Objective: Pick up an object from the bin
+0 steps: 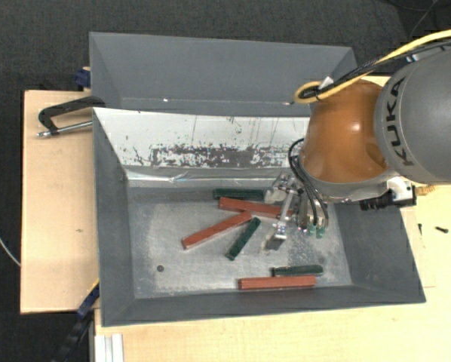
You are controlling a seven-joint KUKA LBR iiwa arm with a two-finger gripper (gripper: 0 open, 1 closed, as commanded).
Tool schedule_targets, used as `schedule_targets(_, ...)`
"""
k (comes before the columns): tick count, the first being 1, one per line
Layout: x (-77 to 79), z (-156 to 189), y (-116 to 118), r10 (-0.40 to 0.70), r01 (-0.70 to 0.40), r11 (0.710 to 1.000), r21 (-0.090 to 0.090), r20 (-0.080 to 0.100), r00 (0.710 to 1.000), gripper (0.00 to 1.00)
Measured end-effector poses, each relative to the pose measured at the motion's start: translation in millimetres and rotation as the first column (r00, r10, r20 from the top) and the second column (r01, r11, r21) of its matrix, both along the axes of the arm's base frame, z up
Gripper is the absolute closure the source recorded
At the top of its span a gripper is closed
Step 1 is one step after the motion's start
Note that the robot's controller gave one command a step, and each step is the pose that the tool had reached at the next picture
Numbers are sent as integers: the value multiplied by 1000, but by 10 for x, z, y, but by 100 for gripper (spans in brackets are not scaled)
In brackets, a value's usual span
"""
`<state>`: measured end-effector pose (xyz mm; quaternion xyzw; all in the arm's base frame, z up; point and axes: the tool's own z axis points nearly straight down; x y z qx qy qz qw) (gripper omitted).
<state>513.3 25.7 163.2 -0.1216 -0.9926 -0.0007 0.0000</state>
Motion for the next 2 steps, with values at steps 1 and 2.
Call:
schedule_targets(1, -56, -310, -5, 178, -178, 984, -2, 11, 984, 0)
schedule_targets(2, 338, -856, 515, 311, -311, 950, -1, 3, 950, 100)
